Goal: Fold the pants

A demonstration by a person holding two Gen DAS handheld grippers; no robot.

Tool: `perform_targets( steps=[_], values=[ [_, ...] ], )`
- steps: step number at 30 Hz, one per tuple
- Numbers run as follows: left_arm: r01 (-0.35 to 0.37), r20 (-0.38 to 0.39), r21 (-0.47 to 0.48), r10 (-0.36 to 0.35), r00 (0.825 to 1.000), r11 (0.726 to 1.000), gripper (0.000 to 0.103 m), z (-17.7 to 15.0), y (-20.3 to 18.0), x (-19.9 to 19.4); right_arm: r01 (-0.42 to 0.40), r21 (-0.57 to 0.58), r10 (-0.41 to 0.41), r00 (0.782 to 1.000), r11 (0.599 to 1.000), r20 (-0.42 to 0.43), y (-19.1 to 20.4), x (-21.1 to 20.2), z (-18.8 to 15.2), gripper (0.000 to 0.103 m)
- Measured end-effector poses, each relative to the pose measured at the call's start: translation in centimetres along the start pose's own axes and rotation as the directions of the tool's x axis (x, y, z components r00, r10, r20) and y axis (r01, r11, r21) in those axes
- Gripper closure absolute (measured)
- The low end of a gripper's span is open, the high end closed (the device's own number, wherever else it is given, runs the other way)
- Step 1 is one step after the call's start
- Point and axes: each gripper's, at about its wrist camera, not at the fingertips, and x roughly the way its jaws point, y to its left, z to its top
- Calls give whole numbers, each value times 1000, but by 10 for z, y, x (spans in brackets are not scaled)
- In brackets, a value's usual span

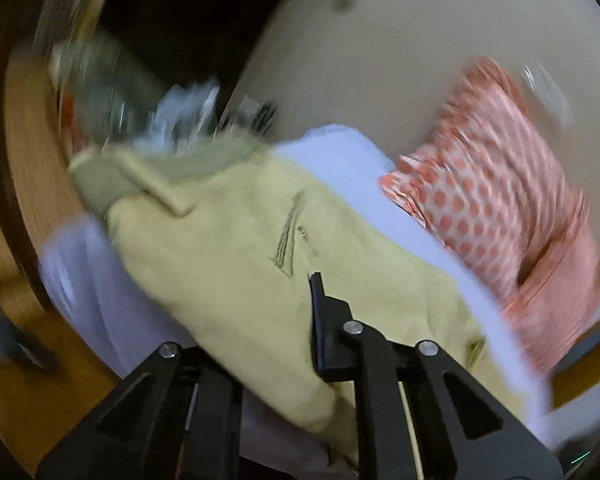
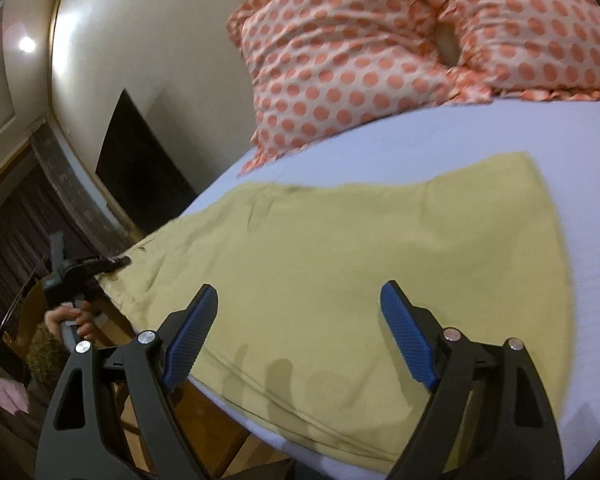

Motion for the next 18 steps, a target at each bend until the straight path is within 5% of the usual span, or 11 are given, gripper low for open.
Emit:
perform_targets(
  steps=[3,5,9,12,15,16,18],
  values=[
    [3,76,247,-23,997,969,92,8,-86,-20,48,34,-50,996,998,72,-17,-22,5,16],
    [44,99,425,-95,991,904,92,-5,-148,-30,85,82,-95,988,993,124,-32,-38,9,16],
    [226,-37,739,-297,954,634,90,-89,-265,-37,167,204,-209,957,965,204,-69,-73,13,16],
    [352,-227,828,-312,922,437,90,-166,-306,-21,186,281,-251,944,941,214,-91,-91,13,16],
    [371,-311,882,-233,921,289,90,-233,-315,0,202,307,-266,946,930,184,-104,-96,14,16],
    [362,-309,896,-224,924,257,89,-245,-315,2,200,307,-261,950,930,171,-105,-93,16,16],
    [309,-256,922,-230,939,235,89,-252,-311,-2,191,311,-244,960,931,140,-108,-86,18,16]
  ],
)
